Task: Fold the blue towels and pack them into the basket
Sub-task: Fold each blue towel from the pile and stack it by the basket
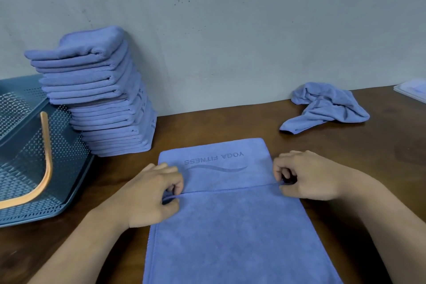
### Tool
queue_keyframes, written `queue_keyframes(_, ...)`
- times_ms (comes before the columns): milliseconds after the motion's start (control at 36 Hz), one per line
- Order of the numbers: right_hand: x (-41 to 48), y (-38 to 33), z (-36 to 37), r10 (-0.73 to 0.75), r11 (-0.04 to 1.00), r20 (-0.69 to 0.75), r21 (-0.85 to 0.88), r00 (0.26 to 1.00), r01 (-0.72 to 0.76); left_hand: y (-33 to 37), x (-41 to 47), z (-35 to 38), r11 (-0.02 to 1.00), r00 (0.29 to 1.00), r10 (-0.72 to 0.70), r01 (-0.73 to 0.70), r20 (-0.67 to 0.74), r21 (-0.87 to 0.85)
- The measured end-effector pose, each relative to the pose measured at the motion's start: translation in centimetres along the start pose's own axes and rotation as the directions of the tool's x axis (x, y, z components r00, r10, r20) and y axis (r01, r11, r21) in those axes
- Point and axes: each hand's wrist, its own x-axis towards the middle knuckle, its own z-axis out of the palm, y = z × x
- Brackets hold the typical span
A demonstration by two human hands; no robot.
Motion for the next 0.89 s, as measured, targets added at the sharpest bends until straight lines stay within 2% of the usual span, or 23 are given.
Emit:
queue_keyframes(111, 0.2, -0.3, 0.3, -0.006, 1.000, 0.002, -0.013, 1.000, 0.006, 0.5, 0.0, 0.0, 1.000, 1.000, 0.013, -0.013, 0.012, -0.026)
queue_keyframes(194, 0.0, -0.4, 0.3, -0.029, 0.999, -0.004, 0.015, 1.000, 0.029, 0.7, -0.2, -0.3, 0.987, 0.999, 0.040, -0.044, -0.029, -0.153)
queue_keyframes(250, -0.2, -0.6, -0.1, -0.054, 0.991, -0.022, 0.123, 0.998, 0.056, 1.3, -0.3, -0.8, 0.948, 0.995, 0.061, -0.080, -0.073, -0.307)
queue_keyframes(306, -0.3, -1.0, -0.3, -0.074, 0.949, -0.100, 0.298, 0.992, 0.100, 1.6, -0.4, -1.3, 0.881, 0.991, 0.043, -0.097, -0.126, -0.463)
queue_keyframes(389, 0.5, -1.7, 0.3, 0.064, 0.797, -0.282, 0.592, 0.957, 0.122, 1.7, -0.1, -1.4, 0.760, 0.960, -0.141, -0.053, -0.243, -0.648)
queue_keyframes(417, 1.0, -2.0, 0.7, 0.146, 0.731, -0.326, 0.672, 0.934, 0.120, 1.6, 0.2, -1.2, 0.721, 0.928, -0.252, -0.009, -0.274, -0.693)
queue_keyframes(472, 2.3, -2.2, 1.7, 0.307, 0.632, -0.353, 0.770, 0.884, 0.088, 1.2, 1.1, -0.6, 0.659, 0.820, -0.500, 0.151, -0.279, -0.737)
queue_keyframes(528, 3.4, -2.1, 2.9, 0.372, 0.581, -0.347, 0.810, 0.861, 0.075, 0.6, 1.7, 0.4, 0.629, 0.751, -0.617, 0.290, -0.236, -0.721)
queue_keyframes(556, 3.7, -1.8, 3.5, 0.359, 0.603, -0.355, 0.794, 0.863, 0.075, 0.1, 1.8, 1.0, 0.642, 0.747, -0.623, 0.319, -0.232, -0.698)
queue_keyframes(611, 4.1, -1.3, 4.4, 0.296, 0.725, -0.394, 0.686, 0.870, 0.064, -0.9, 1.9, 1.9, 0.680, 0.760, -0.596, 0.304, -0.261, -0.668)
queue_keyframes(667, 4.3, -1.1, 4.9, 0.267, 0.794, -0.416, 0.606, 0.869, 0.046, -1.4, 1.9, 2.2, 0.713, 0.782, -0.560, 0.286, -0.274, -0.640)
queue_keyframes(778, 4.6, -1.3, 5.3, 0.273, 0.819, -0.444, 0.572, 0.853, 0.035, -1.3, 2.0, 2.3, 0.767, 0.812, -0.510, 0.278, -0.286, -0.579)
queue_keyframes(889, 4.9, -1.0, 5.5, 0.266, 0.847, -0.450, 0.531, 0.852, 0.016, -1.8, 2.1, 2.5, 0.754, 0.782, -0.534, 0.268, -0.321, -0.600)
